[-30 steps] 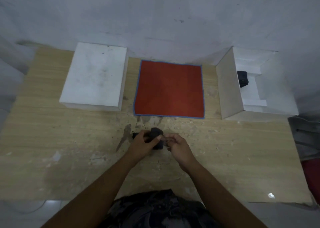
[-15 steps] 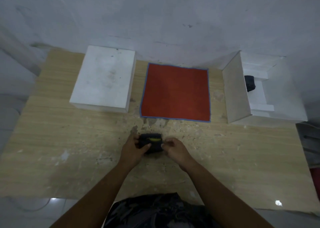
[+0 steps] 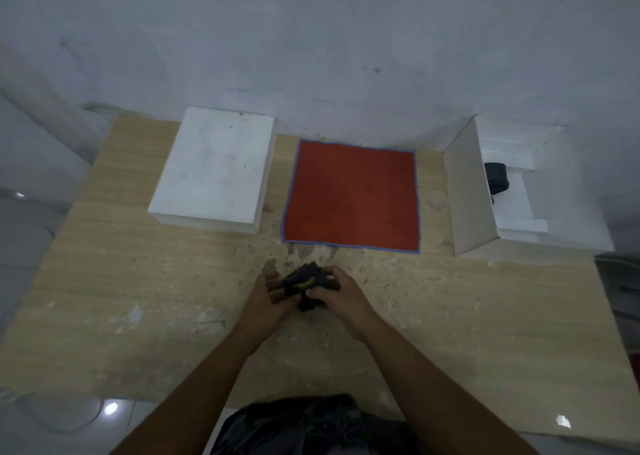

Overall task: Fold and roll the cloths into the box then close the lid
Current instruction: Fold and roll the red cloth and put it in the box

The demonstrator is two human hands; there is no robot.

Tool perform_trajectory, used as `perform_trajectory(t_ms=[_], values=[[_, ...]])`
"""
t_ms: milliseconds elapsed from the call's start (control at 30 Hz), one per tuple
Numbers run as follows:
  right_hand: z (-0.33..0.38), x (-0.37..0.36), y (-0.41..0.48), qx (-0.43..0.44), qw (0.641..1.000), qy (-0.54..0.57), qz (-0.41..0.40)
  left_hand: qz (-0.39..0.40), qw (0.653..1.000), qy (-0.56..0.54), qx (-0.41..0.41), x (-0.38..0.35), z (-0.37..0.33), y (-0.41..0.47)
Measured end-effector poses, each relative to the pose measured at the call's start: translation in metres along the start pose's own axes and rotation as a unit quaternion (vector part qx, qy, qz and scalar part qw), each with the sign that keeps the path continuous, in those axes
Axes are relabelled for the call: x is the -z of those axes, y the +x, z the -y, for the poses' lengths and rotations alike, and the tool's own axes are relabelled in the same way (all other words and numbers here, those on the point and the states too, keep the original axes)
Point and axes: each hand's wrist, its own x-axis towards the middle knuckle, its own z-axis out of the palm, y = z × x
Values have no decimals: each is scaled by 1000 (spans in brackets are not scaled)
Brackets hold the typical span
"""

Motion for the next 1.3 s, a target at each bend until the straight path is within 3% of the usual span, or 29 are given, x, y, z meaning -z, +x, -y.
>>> perform_trajectory(t_ms=[100,233,367,667,867,1000,1133,1300], values=[[9,27,-11,37,999,30,17,22,997,53,-54,-3,-14,-3],[25,76,-26,77,996,0,34,120,988,38,-88,-19,-61,-11],[43,130,-45,84,991,98,29,187,972,63,-124,-64,-104,-19],[52,237,-77,203,949,242,24,89,980,-99,-150,-209,-169,-15],[57,327,-72,165,936,288,-118,96,977,-22,-189,-294,-207,1],[73,388,-52,152,940,268,-148,40,981,5,-192,-325,-217,29],[87,433,-8,87,966,139,-198,-53,975,62,-205,-335,-220,64],[83,453,48,-13,972,24,-235,-68,980,109,-151,-340,-217,94]])
